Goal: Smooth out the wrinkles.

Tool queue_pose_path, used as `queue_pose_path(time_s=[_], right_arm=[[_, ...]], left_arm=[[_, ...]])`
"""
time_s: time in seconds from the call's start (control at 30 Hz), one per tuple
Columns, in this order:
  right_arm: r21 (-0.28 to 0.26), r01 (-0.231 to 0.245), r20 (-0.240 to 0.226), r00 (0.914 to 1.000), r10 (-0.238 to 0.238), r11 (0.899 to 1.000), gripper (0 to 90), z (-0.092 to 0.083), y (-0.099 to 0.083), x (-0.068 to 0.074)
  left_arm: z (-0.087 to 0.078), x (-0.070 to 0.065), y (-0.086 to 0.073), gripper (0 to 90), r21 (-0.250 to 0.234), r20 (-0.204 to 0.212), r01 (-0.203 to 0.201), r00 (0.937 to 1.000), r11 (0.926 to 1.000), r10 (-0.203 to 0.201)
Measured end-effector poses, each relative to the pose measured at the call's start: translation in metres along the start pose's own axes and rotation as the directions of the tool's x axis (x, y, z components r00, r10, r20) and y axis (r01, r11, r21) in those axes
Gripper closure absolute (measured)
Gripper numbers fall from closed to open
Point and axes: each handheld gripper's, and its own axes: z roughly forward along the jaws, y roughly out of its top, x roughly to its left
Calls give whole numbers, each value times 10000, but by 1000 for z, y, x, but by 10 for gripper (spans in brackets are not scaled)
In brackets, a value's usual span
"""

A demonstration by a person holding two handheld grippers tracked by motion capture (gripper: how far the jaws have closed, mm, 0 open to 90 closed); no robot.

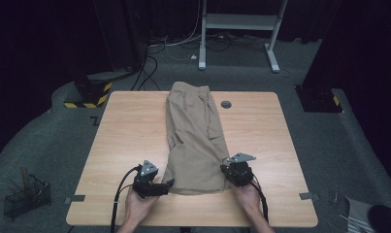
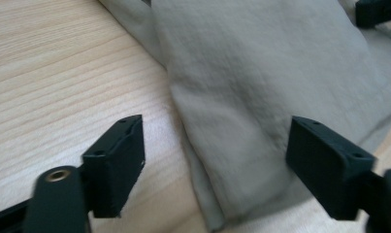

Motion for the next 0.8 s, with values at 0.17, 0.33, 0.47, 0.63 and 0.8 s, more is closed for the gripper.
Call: queue_pose_path(time_s=[0.17, 0.33, 0.47, 0.63, 0.8], right_arm=[[-129, -10, 19, 10000, 10, 9999, 893, -2, 1, -2], [-413, 78, 178, 9998, -70, 9991, 894, -14, 8, -6], [-624, -23, 417, 9991, 49, 9981, 894, -26, 15, -13], [-334, -201, 697, 9973, 224, 9992, 894, -28, 13, -26], [390, -385, 732, 9967, 356, 9985, 872, -14, -2, -32]], left_arm=[[4, -3, -8, 200, 649, -675, -386, 9968, 9971, 430], [5, -5, -12, 200, 650, -1031, -406, 9936, 9971, 472], [5, -5, -14, 202, 489, -1158, -356, 9924, 9982, 411], [3, -3, -17, 207, 341, -1204, -274, 9922, 9990, 313], [1, 0, -16, 233, 517, -1309, -175, 9911, 9985, 241]])
